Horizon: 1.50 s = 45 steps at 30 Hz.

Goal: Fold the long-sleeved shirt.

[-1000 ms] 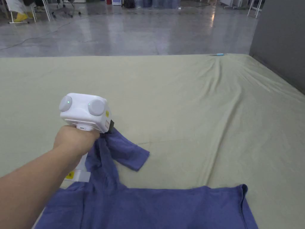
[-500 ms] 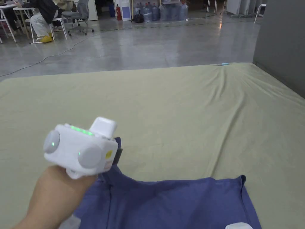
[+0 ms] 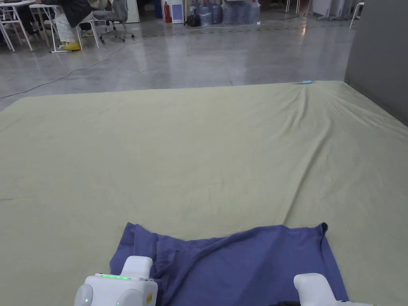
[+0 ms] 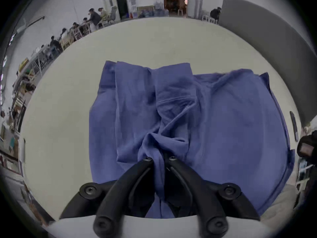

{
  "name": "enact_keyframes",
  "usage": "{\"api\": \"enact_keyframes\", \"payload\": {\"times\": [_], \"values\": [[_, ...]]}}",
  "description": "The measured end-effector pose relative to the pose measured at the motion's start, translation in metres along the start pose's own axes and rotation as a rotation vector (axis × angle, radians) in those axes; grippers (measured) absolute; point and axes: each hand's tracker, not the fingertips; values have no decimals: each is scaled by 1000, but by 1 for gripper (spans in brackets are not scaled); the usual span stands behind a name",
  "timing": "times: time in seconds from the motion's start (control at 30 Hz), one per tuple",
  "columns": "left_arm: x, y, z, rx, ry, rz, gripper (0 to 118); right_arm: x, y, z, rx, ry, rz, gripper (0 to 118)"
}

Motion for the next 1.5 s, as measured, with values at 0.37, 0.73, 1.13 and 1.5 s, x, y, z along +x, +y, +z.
{"api": "enact_keyframes", "payload": {"times": [0.37, 0.73, 1.13, 1.5], "values": [[-42, -9, 79, 153, -143, 180, 116, 5, -1, -2, -2, 8, -25, 0], [-34, -30, 76, 28, -134, 83, 0, 2, -1, -3, 2, -16, -9, 0], [-85, 140, -12, 63, -7, 65, 114, 1, 1, -2, 19, -39, -9, 0], [-74, 164, -96, -43, 69, -15, 4, 3, 4, -5, 19, -66, -34, 0]]}}
